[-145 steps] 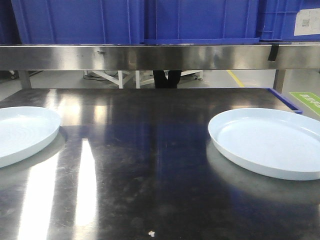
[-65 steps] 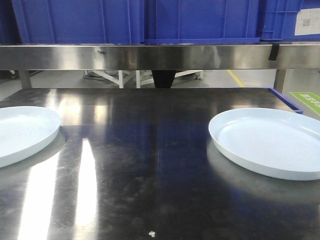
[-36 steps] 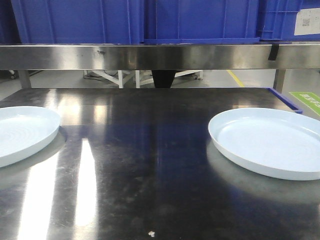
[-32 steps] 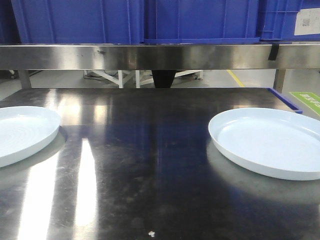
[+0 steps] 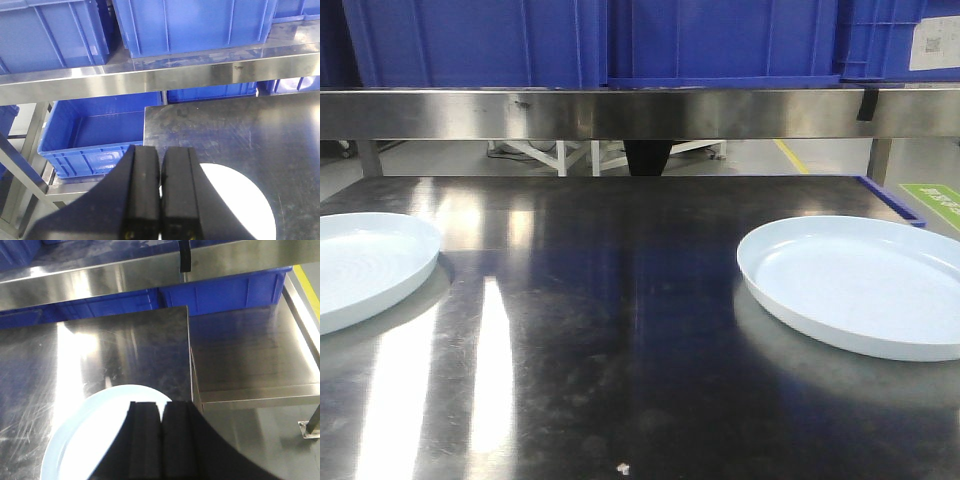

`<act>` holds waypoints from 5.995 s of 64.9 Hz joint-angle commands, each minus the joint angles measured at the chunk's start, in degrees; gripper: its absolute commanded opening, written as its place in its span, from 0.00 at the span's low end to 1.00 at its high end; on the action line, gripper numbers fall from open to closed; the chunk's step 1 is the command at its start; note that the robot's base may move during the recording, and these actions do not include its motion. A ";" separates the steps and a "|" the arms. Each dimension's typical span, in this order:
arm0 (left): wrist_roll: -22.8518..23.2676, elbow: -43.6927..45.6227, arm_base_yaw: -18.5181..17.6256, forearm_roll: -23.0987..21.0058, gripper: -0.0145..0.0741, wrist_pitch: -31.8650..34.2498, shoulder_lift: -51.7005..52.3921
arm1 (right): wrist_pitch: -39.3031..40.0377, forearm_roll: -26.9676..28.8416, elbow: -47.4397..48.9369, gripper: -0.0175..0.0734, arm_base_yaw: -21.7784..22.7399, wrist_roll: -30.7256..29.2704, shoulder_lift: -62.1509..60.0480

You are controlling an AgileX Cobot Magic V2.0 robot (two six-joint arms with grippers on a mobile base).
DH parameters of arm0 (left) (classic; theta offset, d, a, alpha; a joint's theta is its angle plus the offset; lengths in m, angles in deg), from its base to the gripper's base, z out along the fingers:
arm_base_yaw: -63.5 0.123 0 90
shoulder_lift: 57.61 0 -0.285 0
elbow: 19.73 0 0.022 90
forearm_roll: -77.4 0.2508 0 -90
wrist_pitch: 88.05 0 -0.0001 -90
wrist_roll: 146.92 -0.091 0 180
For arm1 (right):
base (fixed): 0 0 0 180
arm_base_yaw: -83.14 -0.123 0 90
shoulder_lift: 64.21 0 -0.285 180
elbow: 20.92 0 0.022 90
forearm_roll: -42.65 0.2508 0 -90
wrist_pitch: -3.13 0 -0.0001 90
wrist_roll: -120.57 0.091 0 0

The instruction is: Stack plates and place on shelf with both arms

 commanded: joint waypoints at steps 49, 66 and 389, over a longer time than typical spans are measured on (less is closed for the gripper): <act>6.53 1.80 -0.38 -0.24 0.77 1.32 -12.38 | 5.22 -0.18 2.33 0.81 0.28 -0.21 1.74; 6.99 1.80 -0.38 1.45 0.76 2.04 -24.84 | 4.97 -0.18 2.33 0.81 0.28 -0.21 4.20; 9.25 13.09 -21.12 -8.56 0.26 5.89 -50.32 | 4.90 -0.18 2.33 0.81 0.28 -0.21 5.40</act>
